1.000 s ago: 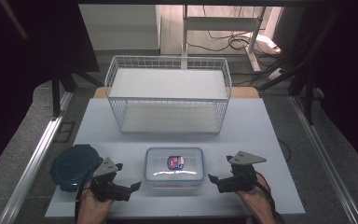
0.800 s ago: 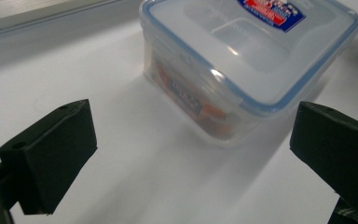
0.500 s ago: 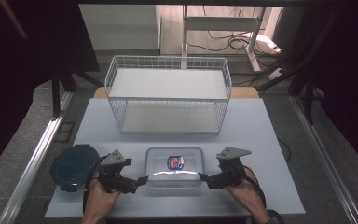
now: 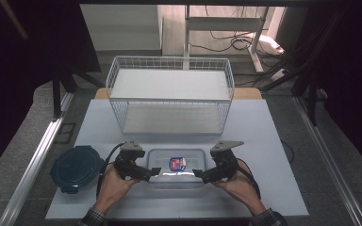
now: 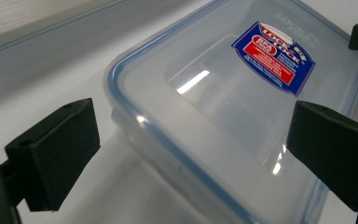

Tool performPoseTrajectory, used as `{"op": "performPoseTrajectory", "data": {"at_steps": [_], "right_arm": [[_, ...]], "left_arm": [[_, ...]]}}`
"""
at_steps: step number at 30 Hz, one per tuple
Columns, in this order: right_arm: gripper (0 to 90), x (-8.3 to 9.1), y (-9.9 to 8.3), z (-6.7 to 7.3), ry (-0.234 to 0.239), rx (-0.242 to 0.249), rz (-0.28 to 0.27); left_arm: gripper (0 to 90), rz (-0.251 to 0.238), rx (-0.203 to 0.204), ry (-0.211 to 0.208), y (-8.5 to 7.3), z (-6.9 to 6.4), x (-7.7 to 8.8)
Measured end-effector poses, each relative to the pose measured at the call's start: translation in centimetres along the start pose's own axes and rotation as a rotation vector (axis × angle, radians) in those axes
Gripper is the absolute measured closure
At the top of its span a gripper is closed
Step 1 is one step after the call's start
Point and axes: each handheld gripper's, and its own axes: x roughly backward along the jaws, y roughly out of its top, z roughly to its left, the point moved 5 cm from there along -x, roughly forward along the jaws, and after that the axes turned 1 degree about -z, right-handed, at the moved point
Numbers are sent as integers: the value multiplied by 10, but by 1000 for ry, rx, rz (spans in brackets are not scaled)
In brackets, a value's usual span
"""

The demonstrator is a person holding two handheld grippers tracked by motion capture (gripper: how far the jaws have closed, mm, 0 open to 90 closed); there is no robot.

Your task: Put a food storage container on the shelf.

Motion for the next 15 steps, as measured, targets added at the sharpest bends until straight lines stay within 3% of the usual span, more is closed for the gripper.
{"op": "performPoseTrajectory", "data": {"at_steps": [2,3,4,7,10,11,12,15], "right_arm": [[0,-5,0,-2,15,-15,20],[0,-9,-3,-4,51,-50,36],[0,-9,-3,-4,51,-50,36],[0,-12,-8,-5,123,-121,60],[0,-16,-15,-1,207,-176,118],[0,-16,-16,-1,214,-193,117],[29,-13,-17,-2,221,-199,121],[65,-9,-18,0,219,-192,121]], "left_arm": [[9,-3,34,-51,-4,4,-3],[10,-9,84,-114,-9,8,-5],[10,-9,84,-114,-9,8,-5],[24,9,131,-219,-16,8,-8],[29,14,130,-219,-20,4,-5],[66,9,137,-223,-21,4,-1],[160,2,173,-243,-25,5,5],[214,-8,209,-261,-29,4,8]]}}
